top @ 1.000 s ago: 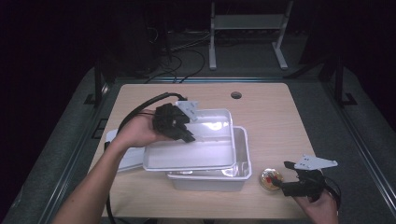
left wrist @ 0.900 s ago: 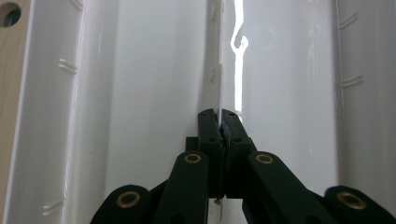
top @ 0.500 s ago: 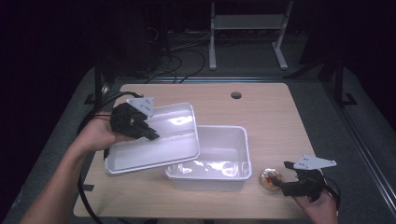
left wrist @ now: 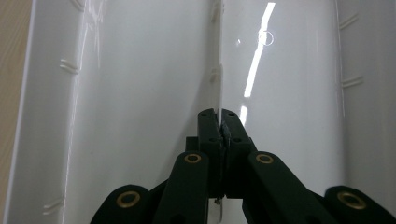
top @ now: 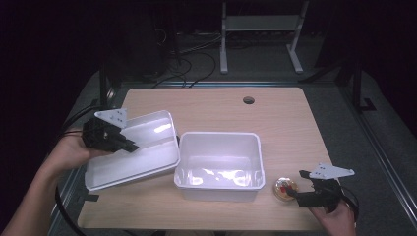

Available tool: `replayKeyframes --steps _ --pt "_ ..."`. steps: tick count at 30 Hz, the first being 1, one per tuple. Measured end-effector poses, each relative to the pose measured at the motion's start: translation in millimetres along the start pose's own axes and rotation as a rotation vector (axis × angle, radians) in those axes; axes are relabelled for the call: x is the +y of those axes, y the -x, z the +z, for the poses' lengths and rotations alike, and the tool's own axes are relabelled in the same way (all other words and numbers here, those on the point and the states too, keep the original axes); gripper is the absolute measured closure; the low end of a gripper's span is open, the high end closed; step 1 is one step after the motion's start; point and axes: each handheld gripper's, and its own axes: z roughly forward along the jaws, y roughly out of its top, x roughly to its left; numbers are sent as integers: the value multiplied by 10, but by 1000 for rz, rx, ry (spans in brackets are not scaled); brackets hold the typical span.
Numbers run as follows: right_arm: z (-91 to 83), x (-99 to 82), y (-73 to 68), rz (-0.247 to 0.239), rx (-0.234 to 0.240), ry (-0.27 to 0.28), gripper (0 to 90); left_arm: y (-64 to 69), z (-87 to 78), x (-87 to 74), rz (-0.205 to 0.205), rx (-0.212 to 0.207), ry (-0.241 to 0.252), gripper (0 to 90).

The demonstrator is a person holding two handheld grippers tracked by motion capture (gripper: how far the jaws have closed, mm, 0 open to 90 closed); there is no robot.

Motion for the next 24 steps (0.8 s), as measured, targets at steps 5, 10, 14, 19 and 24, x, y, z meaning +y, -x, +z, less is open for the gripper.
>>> replayKeyframes --steps 5,10,14,19,24 --pt "-2 -3 0 1 -2 -1 193 -21 -4 -209 -38 6 -2 891" --pt "8 2 -6 -3 -2 -4 192 -38 10 -446 -78 14 -8 891" --pt "10 4 -10 -2 -4 -7 193 -43 86 -668 -112 13 -22 892" --pt "12 0 -19 -4 -5 -12 191 -37 201 -828 -131 5 -24 891" --pt "12 4 -28 -5 -7 -15 191 -21 405 -956 -136 -18 -38 891"
